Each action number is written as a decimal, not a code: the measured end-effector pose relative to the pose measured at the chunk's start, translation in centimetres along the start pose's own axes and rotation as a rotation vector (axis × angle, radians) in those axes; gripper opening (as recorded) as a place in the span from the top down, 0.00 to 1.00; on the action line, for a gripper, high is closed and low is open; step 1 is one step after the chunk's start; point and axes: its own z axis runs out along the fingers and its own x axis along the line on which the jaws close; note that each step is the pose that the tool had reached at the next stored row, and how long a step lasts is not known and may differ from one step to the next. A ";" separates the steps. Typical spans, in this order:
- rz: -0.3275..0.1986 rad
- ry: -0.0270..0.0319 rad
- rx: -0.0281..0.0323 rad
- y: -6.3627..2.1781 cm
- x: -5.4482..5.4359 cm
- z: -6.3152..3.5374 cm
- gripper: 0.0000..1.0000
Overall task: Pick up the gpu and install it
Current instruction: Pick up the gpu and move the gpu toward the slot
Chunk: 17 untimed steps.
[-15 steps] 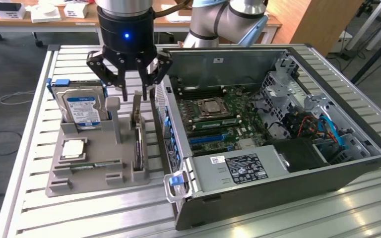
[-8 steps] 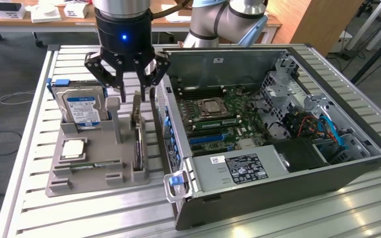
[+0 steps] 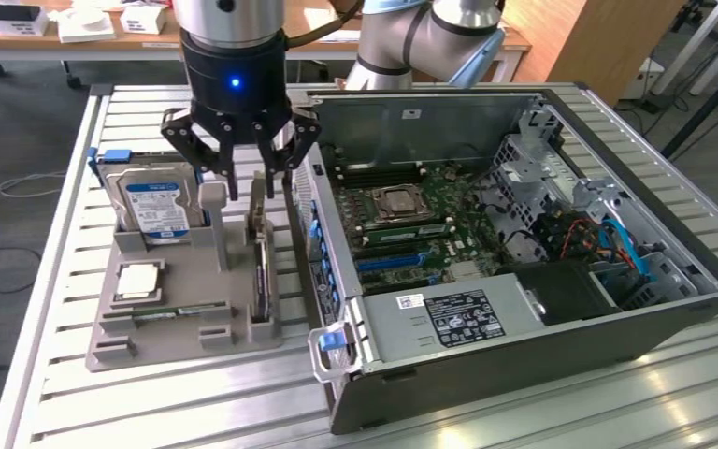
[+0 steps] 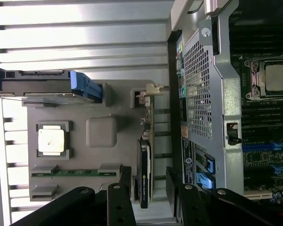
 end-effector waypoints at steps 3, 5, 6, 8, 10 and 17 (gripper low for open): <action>0.000 0.0003 0.0003 -0.01 0.0 0.03 0.57; 0.000 0.0001 0.0001 -0.01 0.0 0.05 0.57; 0.000 0.0001 0.0001 -0.01 0.0 0.06 0.57; 0.000 -0.0003 -0.0003 -0.01 0.0 0.17 0.57; 0.000 0.0001 0.0000 -0.02 0.0 0.37 0.57; 0.000 0.0000 0.0001 -0.07 0.0 1.39 0.57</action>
